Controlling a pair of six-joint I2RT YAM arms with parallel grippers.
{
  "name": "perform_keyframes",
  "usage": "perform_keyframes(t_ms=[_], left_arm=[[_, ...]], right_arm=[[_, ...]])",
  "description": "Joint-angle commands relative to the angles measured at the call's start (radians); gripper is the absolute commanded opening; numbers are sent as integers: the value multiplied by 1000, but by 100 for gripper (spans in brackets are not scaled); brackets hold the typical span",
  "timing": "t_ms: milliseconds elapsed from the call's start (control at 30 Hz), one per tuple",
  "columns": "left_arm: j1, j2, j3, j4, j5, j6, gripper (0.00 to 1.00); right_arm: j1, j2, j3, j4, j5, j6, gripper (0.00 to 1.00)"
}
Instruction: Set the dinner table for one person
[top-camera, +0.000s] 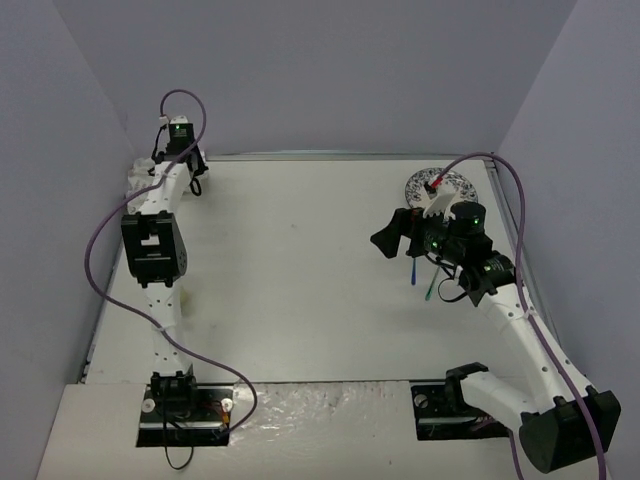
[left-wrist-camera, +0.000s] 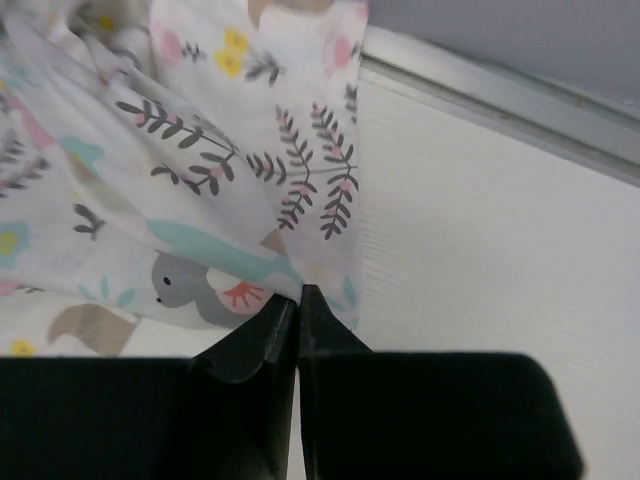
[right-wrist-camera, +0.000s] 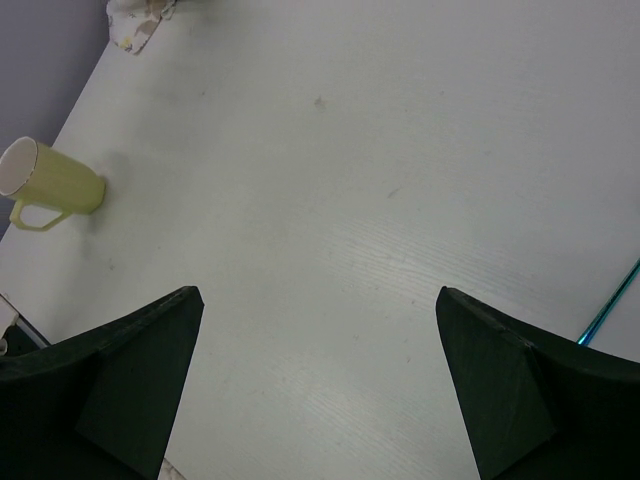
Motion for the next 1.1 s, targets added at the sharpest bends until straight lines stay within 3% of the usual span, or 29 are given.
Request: perform_keyframes(t_ms=[0,167,300,400,500,600,667,733,933,1067], left_arm=[[-126,-356,53,-205,123,61,0],[-314,-619,-258,-240,129,44,0],[-567,-756,-501,-213,108,8,1],[-676,-837,-712,-180,108,-61,11],[-757,-872,-821,-139,130,-112,17],[-815,-884,-861,-157,168,-93,37],[-819,-903,-875,-146,182,-94,42],[-811,-933,-893,-125,128,-102,54],[-632,-885,-902,-60,45,-145,56],[-529,-796,-931,85,-13,-196,56]], right_arm=[[10,-54,26,75,37,5,100],[10,-88,11,67,68,17,100],[12,-100,-18,63,98,54,100],[14,-104,-47,60,128,71,100],[17,-92,-68,59,139,81,100],[22,-49,-89,61,143,86,100],[28,-5,-97,61,157,86,96],[45,48,-98,60,179,84,90],[148,233,-75,90,337,93,83],[167,364,-65,155,385,98,72]])
